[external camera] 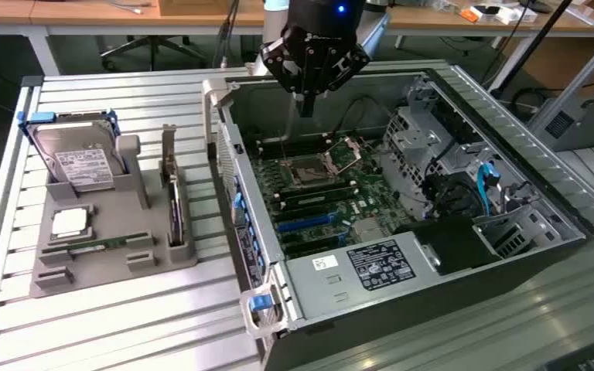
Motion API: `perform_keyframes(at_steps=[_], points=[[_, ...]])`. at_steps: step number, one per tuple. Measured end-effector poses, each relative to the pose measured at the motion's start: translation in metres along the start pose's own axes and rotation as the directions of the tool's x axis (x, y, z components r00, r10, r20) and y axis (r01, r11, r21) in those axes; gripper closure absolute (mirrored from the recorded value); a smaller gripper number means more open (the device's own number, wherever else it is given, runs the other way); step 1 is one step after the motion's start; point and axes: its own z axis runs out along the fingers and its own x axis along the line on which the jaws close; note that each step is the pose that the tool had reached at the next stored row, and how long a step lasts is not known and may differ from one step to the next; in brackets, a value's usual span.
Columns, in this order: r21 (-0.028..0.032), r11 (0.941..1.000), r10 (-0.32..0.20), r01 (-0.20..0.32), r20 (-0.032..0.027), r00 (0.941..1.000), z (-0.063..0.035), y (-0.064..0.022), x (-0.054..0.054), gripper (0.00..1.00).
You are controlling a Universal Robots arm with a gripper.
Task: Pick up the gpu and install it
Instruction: 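Reach for the gpu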
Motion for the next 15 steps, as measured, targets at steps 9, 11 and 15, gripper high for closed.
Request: perform_keyframes(at_steps=[9, 11, 15], points=[[0.0000, 1.0000, 0.000, 0.000, 0.0000, 1.0000, -0.0001, -0.0002, 0.0029, 0.89], [0.0000, 1.0000, 0.000, 0.000, 0.0000, 1.0000, -0.0001, -0.0003, 0.0043, 0.89], [0.0000, 1.0000, 0.000, 0.000, 0.0000, 1.0000, -0.0002, -0.0004, 0.0056, 0.89]])
